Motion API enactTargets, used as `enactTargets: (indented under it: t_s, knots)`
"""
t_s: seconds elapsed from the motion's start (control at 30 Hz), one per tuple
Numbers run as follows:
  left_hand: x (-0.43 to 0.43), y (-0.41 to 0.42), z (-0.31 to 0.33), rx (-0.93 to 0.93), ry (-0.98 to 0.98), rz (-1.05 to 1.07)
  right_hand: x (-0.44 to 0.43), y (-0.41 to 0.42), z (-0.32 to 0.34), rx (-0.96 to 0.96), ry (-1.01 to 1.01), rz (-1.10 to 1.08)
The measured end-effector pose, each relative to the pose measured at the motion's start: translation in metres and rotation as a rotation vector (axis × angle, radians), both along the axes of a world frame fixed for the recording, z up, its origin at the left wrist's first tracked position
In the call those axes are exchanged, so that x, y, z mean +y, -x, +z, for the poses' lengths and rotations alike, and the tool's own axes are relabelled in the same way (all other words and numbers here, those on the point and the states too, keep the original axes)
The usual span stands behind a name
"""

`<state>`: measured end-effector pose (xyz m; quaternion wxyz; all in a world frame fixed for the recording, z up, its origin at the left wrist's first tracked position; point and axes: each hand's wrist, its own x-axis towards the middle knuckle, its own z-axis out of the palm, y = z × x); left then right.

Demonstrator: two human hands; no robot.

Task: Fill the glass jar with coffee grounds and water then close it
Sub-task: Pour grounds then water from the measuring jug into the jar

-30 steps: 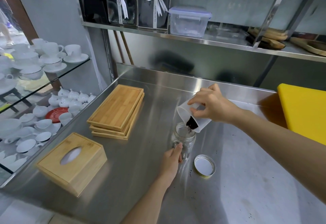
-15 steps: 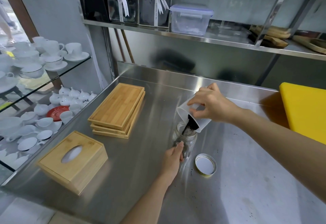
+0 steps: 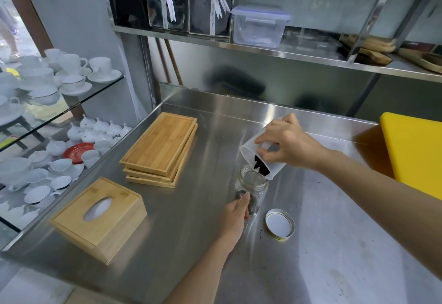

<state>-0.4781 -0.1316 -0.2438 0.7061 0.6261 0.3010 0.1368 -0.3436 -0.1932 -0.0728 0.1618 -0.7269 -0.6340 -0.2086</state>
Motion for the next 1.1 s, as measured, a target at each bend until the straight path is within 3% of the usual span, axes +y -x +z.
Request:
enactTargets:
  t_s: [1.1]
  knots:
    - [0.0028, 0.0011, -0.0011, 0.042, -0.022, -0.017, -0.0001, 0.0025, -0.007, -0.062, 0.004, 0.052]
